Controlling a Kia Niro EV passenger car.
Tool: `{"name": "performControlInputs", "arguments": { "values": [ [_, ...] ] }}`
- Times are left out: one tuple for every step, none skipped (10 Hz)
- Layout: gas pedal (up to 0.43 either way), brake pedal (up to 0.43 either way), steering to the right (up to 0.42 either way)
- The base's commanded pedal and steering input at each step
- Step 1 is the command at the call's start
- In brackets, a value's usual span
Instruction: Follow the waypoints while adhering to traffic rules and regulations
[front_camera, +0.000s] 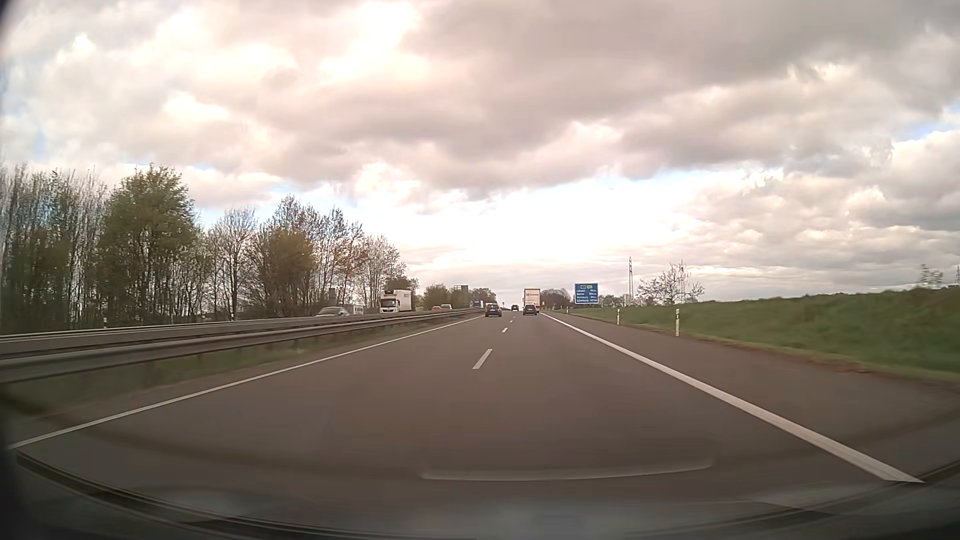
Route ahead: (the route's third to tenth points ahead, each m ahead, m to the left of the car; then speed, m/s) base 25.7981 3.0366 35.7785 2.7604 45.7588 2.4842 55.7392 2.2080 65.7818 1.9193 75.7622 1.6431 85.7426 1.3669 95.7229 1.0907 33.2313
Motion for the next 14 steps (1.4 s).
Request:
{"name": "performControlInputs", "arguments": {
  "values": [
    [0.350, 0.000, -0.001],
    [0.339, 0.000, -0.001],
    [0.331, 0.000, -0.001],
    [0.331, 0.000, -0.001],
    [0.319, 0.000, -0.001],
    [0.311, 0.000, -0.001],
    [0.311, 0.000, -0.001],
    [0.311, 0.000, -0.001],
    [0.311, 0.000, -0.001],
    [0.299, 0.000, -0.001],
    [0.287, 0.000, -0.001],
    [0.287, 0.000, -0.001],
    [0.287, 0.000, -0.002],
    [0.280, 0.000, -0.002]
  ]
}}
